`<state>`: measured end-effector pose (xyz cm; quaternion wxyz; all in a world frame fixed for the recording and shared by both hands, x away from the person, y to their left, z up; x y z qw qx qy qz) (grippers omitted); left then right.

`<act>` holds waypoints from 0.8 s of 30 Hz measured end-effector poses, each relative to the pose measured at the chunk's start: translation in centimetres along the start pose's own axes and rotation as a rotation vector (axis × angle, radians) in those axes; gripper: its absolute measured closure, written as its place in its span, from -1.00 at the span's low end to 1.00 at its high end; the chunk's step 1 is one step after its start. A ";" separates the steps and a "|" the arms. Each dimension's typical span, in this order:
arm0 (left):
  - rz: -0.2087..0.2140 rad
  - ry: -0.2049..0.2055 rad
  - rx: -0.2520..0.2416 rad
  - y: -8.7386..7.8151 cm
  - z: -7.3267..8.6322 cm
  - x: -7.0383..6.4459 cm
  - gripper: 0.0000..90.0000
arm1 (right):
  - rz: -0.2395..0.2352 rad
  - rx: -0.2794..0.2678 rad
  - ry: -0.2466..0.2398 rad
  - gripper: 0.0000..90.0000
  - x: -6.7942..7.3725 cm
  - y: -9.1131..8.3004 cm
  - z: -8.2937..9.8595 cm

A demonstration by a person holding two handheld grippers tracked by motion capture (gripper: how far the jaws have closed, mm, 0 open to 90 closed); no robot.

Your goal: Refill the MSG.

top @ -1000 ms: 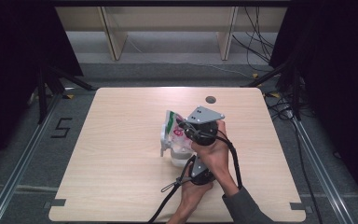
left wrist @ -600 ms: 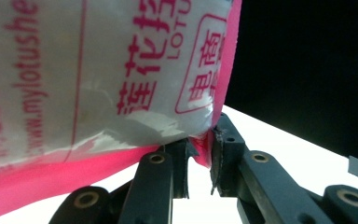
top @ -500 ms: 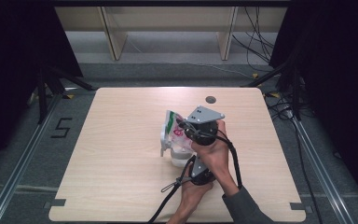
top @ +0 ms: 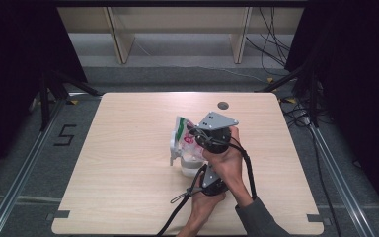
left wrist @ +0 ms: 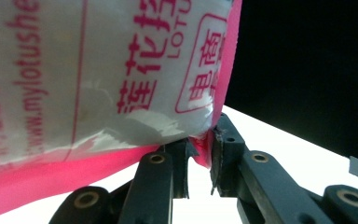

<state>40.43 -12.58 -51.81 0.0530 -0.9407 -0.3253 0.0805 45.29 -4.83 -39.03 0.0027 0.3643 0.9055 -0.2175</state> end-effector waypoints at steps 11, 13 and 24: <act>0.001 0.000 0.002 0.0 0.0 0.1 0.75 | -0.005 0.003 0.001 0.99 0.0 0.2 0.0; 0.001 0.001 0.001 0.0 0.0 0.1 0.75 | 0.009 -0.006 -0.011 0.99 -0.2 0.2 0.0; 0.003 0.002 -0.001 0.0 -0.1 0.1 0.75 | -0.004 0.001 0.001 0.99 0.0 0.1 -0.1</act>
Point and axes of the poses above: each handheld gripper's, and its own axes: y roughly forward along the jaws, z roughly out of its underside, x roughly to its left, the point moved 9 cm from there along y, roughly forward along the jaws, and after that the axes turned 2 degrees about -x, right-handed, at the moved point
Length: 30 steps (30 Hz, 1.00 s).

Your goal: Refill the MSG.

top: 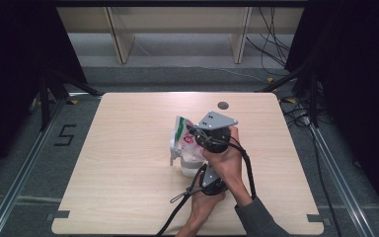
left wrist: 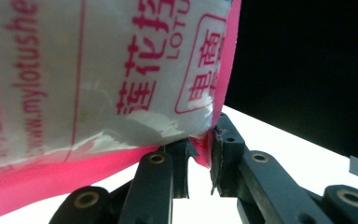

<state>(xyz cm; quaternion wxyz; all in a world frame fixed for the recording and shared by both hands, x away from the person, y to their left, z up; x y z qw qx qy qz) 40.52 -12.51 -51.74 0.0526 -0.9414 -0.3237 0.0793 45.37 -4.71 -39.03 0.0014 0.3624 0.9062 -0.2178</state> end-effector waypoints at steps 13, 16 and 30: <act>0.004 -0.002 -0.001 0.0 0.0 0.0 0.75 | 0.005 0.009 -0.012 0.99 0.1 0.1 0.0; 0.005 -0.003 -0.001 0.0 0.0 0.0 0.75 | 0.005 0.008 -0.008 0.99 0.1 0.1 0.0; 0.004 -0.003 0.001 0.0 0.0 -0.1 0.74 | 0.015 0.005 -0.020 0.99 -0.2 0.2 0.0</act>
Point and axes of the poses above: each handheld gripper's, and its own axes: y roughly forward along the jaws, z roughly out of its underside, x roughly to its left, the point moved 9 cm from there along y, roughly forward along the jaws, and after that the axes turned 2 degrees about -x, right-handed, at the moved point
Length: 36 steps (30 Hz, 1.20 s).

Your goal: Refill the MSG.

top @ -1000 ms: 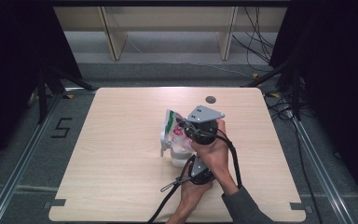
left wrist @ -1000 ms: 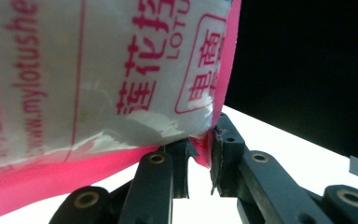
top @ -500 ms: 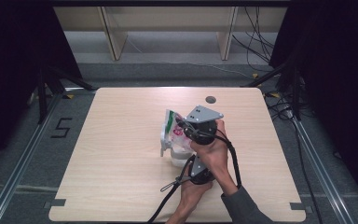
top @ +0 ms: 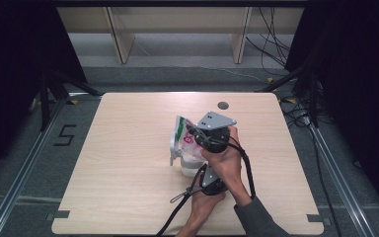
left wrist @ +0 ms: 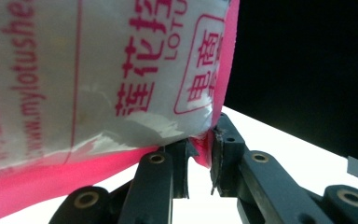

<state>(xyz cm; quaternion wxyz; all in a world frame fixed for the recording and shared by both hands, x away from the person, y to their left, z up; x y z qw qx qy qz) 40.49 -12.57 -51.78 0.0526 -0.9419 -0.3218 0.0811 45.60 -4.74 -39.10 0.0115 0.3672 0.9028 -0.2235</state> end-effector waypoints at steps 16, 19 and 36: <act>0.001 -0.005 -0.011 0.1 -0.1 -0.1 0.74 | 0.011 -0.002 -0.007 0.98 -0.2 0.2 0.1; 0.003 0.000 -0.001 0.0 0.0 -0.1 0.74 | -0.005 0.002 0.018 0.98 0.1 0.1 0.1; 0.007 0.001 0.002 0.0 -0.1 -0.1 0.74 | -0.003 0.010 0.007 0.98 0.2 0.2 0.1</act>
Point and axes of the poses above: each handheld gripper's, and its own axes: y roughly forward along the jaws, z roughly out of its underside, x roughly to its left, the point moved 9 cm from there along y, roughly forward along the jaws, and after that the axes turned 2 degrees about -x, right-handed, at the moved point
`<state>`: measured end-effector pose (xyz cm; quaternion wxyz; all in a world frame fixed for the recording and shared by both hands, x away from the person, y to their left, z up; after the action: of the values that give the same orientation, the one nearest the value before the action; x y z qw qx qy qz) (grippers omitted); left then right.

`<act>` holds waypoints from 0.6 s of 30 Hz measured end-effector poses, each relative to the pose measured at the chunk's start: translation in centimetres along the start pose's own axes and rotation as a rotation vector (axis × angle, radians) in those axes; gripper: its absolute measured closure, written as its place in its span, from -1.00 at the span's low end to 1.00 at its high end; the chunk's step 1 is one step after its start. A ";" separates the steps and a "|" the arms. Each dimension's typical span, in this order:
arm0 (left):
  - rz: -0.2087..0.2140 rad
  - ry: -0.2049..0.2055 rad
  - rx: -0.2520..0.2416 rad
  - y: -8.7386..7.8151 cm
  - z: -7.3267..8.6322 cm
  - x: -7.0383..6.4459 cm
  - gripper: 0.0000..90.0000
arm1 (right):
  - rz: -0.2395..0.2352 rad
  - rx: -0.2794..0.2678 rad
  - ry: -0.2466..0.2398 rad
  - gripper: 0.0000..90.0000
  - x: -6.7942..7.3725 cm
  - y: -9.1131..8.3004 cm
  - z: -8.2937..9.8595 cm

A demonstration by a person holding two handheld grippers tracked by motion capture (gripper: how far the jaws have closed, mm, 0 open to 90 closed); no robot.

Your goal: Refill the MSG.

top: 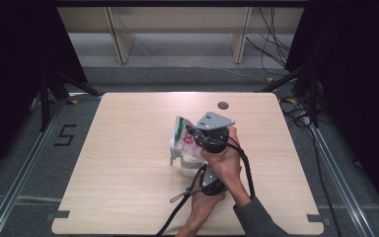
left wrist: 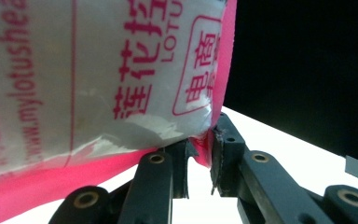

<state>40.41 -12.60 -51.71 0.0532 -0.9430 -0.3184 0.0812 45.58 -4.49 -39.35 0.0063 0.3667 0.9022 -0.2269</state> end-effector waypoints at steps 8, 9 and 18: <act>-0.001 0.002 -0.003 0.0 -0.1 0.0 0.74 | 0.014 -0.019 -0.009 0.98 -0.2 -0.1 -0.2; -0.001 0.002 -0.004 0.0 -0.1 0.0 0.74 | 0.012 -0.016 -0.009 0.98 -0.2 -0.1 -0.2; -0.001 0.001 -0.003 0.0 -0.1 0.0 0.74 | -0.002 -0.006 0.003 0.98 0.0 -0.1 -0.1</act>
<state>40.40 -12.58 -51.64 0.0520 -0.9430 -0.3187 0.0800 45.56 -4.53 -39.20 0.0060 0.3659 0.9034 -0.2236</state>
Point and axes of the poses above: each handheld gripper's, and its own axes: y roughly forward along the jaws, z roughly out of its underside, x roughly to its left, the point moved 9 cm from there along y, roughly forward along the jaws, and after that the axes turned 2 degrees about -x, right-handed, at the moved point
